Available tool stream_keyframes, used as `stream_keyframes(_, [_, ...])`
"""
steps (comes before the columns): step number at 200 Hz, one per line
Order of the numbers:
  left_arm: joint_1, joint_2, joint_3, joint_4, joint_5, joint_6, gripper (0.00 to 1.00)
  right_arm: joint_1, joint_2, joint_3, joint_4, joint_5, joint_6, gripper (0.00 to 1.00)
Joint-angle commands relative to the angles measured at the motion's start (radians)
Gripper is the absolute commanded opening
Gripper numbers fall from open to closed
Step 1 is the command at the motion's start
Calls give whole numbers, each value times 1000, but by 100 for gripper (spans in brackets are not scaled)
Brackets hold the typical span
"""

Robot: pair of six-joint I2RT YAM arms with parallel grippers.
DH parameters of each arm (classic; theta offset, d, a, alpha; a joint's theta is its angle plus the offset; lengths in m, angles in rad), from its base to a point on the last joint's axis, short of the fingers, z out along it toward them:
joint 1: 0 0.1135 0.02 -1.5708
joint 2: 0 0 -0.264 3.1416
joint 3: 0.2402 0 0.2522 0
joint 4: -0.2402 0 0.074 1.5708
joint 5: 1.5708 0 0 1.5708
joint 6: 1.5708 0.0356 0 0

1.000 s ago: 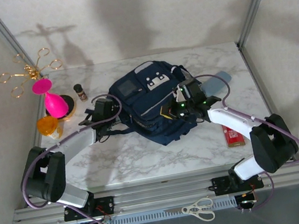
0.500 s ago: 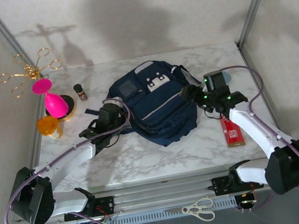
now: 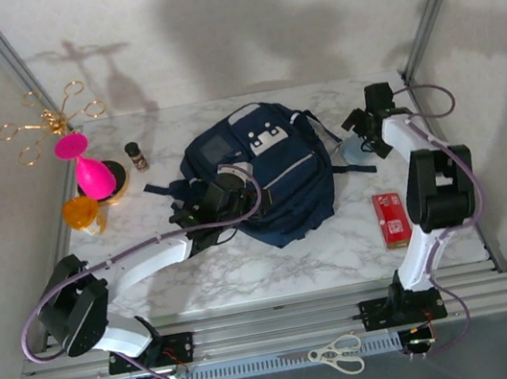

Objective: Pack the student bag

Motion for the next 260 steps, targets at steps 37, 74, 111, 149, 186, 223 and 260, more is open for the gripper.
stream_keyframes(37, [-28, 32, 75, 3, -56, -3, 47, 8, 191, 191, -114, 158, 87, 99])
stream_keyframes(74, [-29, 38, 99, -21, -62, 7, 50, 14, 241, 207, -159, 191, 83, 99])
stream_keyframes(111, [-30, 34, 90, -20, -65, 6, 51, 29, 190, 145, -150, 235, 53, 99])
stream_keyframes(149, [-34, 34, 98, -24, -54, 3, 52, 25, 233, 155, -181, 200, -1, 98])
stream_keyframes(186, [-34, 35, 108, -41, -64, 15, 52, 23, 228, 137, -163, 151, -43, 99])
stream_keyframes(223, [-34, 57, 157, -76, -76, 53, 53, 14, 250, 141, -127, 55, -57, 99])
stream_keyframes(260, [-36, 95, 224, -108, -78, 229, 59, 10, 143, 86, -87, 54, -75, 87])
